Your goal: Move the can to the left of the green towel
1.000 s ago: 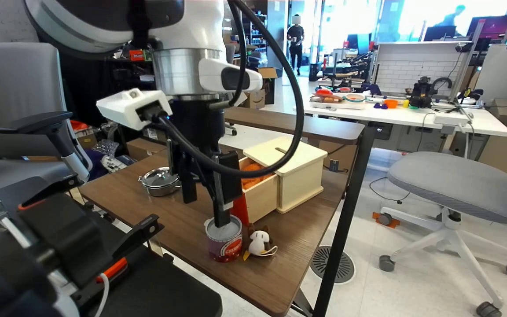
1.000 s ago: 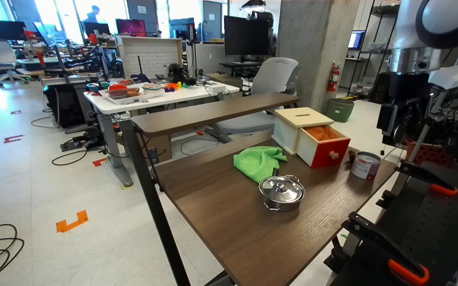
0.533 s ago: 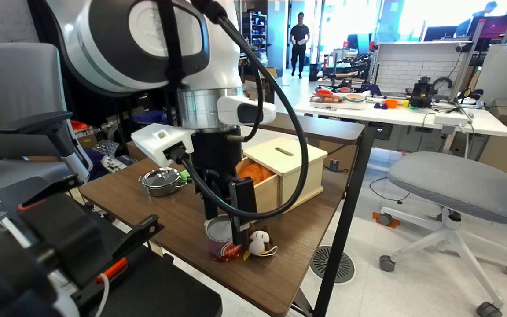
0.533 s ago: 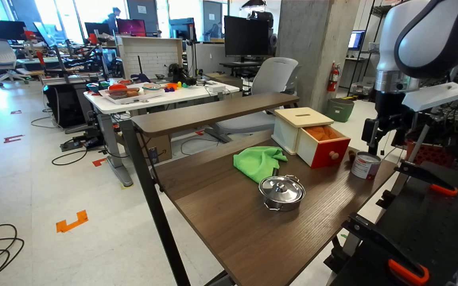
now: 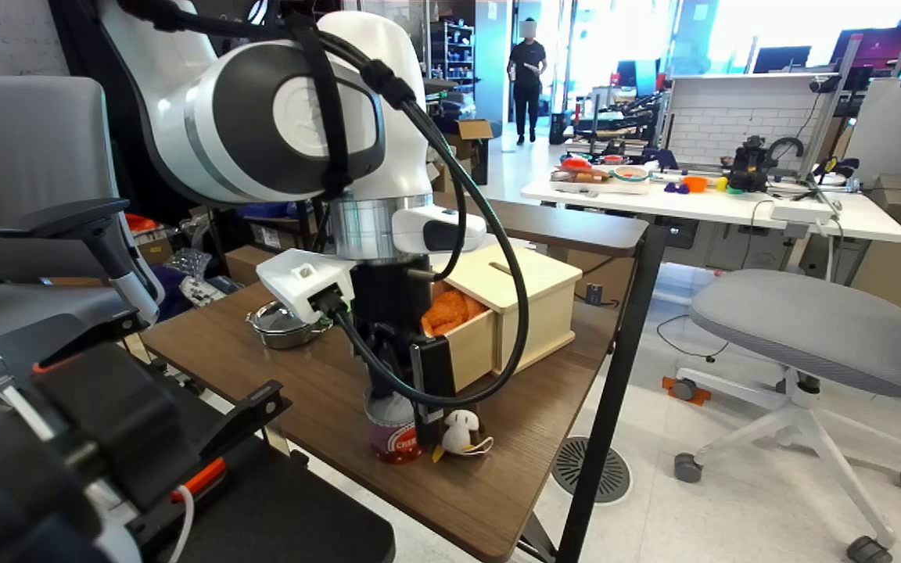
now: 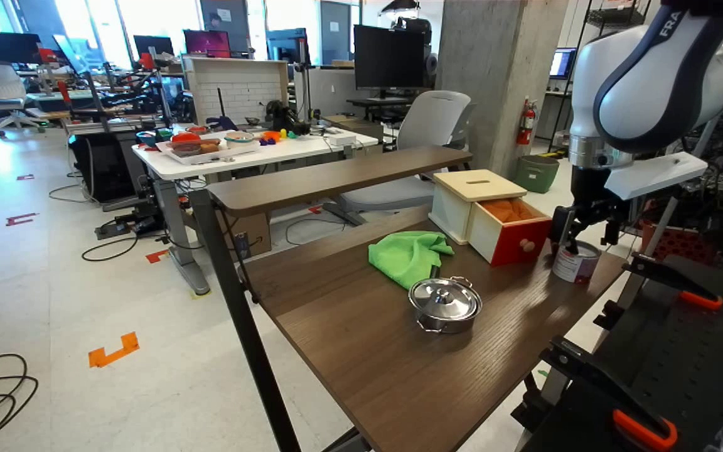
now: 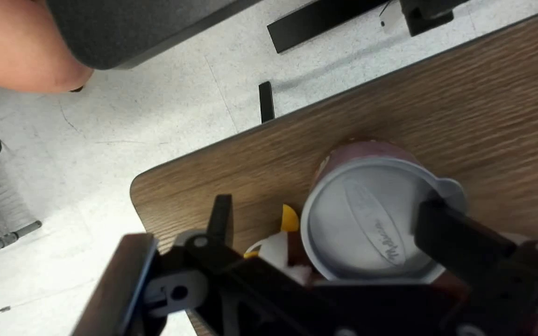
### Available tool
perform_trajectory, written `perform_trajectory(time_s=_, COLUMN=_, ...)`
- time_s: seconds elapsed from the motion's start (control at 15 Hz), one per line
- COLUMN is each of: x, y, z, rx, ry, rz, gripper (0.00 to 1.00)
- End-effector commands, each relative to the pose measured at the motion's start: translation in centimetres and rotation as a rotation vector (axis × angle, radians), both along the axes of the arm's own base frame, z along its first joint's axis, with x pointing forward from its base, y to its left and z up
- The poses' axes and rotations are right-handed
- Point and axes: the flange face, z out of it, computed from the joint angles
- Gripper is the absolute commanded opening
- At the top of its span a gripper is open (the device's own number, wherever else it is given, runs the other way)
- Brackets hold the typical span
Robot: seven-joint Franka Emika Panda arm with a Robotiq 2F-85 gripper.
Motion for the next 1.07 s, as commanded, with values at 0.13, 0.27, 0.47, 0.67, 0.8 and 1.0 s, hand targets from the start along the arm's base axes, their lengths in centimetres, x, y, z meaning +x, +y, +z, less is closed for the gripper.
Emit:
perform_trajectory(time_s=0.13, x=0.7, y=0.4, z=-1.1, rx=-0.010, ry=-0.016, rz=-0.005, gripper=1.00)
perform_trajectory(time_s=0.27, x=0.5, y=0.5, z=-0.3, rx=0.000, ry=-0.022, rz=0.001, gripper=1.00)
perform_trajectory(time_s=0.47, x=0.1, y=0.2, z=1.5, rx=0.019, ry=-0.045, rz=-0.017, gripper=1.00)
perform_trajectory(time_s=0.67, x=-0.3, y=-0.3, z=3.6, rx=0.065, ry=-0.072, rz=-0.058, gripper=1.00)
perform_trajectory(time_s=0.8, x=-0.5, y=-0.5, z=4.3, rx=0.089, ry=-0.083, rz=-0.074, gripper=1.00)
perform_trajectory(time_s=1.0, x=-0.9, y=-0.4, z=4.3, rx=0.108, ry=-0.089, rz=-0.087, gripper=1.00)
